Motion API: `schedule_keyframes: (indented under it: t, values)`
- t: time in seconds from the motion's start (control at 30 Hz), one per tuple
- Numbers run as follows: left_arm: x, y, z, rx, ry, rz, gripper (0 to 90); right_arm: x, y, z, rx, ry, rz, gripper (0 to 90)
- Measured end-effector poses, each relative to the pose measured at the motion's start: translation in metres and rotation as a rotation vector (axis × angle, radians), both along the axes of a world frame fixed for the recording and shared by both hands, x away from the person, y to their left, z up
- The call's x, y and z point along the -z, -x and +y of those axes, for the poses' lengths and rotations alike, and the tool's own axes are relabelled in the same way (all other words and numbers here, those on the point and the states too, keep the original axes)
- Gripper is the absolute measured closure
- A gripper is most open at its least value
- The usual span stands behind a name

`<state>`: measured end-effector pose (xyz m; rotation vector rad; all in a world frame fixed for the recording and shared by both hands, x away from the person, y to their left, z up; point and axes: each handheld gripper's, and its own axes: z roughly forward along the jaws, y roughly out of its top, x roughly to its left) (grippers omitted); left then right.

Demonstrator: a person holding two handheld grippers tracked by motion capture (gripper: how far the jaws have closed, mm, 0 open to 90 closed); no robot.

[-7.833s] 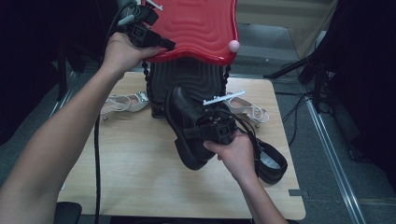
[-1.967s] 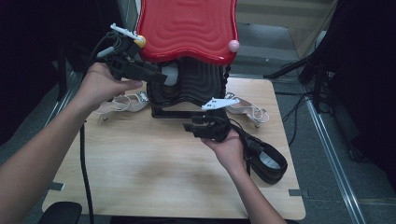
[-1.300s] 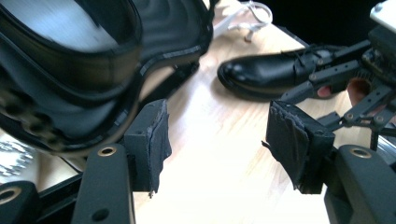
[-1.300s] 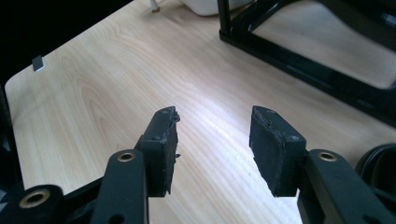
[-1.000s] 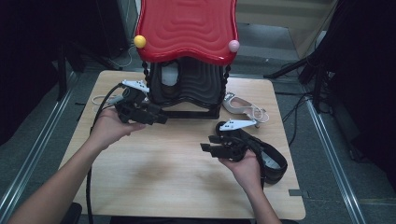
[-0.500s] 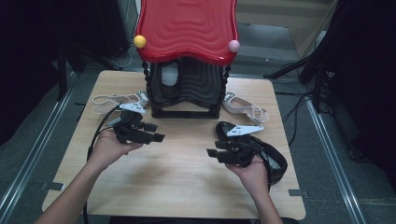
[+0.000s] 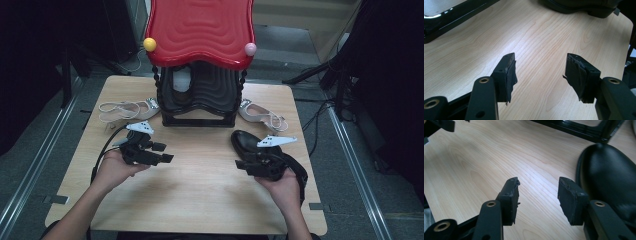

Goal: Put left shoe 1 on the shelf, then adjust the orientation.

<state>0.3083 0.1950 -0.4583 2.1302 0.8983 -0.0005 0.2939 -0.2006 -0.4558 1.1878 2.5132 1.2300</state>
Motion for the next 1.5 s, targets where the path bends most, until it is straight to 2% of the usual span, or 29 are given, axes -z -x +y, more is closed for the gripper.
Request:
schedule_keyframes:
  t: [0.07, 0.43, 0.53, 0.67, 1.0, 1.1, 1.13, 1.17, 1.23, 1.4, 1.5]
  values:
    - [0.000, 0.000, 0.000, 0.002, 0.009, 0.001, 42.7, 0.000, 0.000, -0.005, 0.009, 0.004, 0.005, 53.2]
    - [0.006, -0.009, -0.012, 0.032, -0.012, 0.015, 42.7, -0.003, 0.007, -0.026, 0.070, 0.019, 0.003, 53.0]
    - [0.006, -0.012, -0.015, 0.040, 0.003, 0.026, 43.0, -0.003, 0.010, -0.036, 0.105, 0.016, 0.004, 53.6]
    - [0.005, -0.014, -0.018, 0.046, 0.018, 0.018, 43.5, -0.003, 0.014, -0.048, 0.137, 0.025, 0.005, 54.1]
    - [0.004, -0.020, -0.025, 0.064, 0.011, 0.017, 43.6, -0.007, 0.026, -0.073, 0.178, -0.014, 0.001, 59.9]
    - [0.005, -0.021, -0.026, 0.067, 0.005, 0.021, 43.6, -0.009, 0.030, -0.078, 0.191, -0.006, -0.007, 59.8]
    - [0.005, -0.022, -0.027, 0.070, 0.006, 0.025, 43.6, -0.009, 0.031, -0.080, 0.202, 0.006, -0.008, 59.1]
    - [0.005, -0.022, -0.027, 0.073, 0.003, 0.024, 43.6, -0.008, 0.032, -0.085, 0.225, 0.045, -0.008, 59.2]
    - [0.005, -0.022, -0.028, 0.076, 0.005, 0.026, 43.6, -0.005, 0.031, -0.089, 0.237, 0.066, 0.000, 60.4]
    - [0.005, -0.021, -0.030, 0.078, -0.003, 0.022, 43.6, 0.004, 0.024, -0.086, 0.229, 0.087, 0.015, 62.6]
    - [0.005, -0.020, -0.029, 0.073, 0.003, 0.019, 43.6, 0.006, 0.019, -0.081, 0.223, 0.073, 0.015, 63.7]
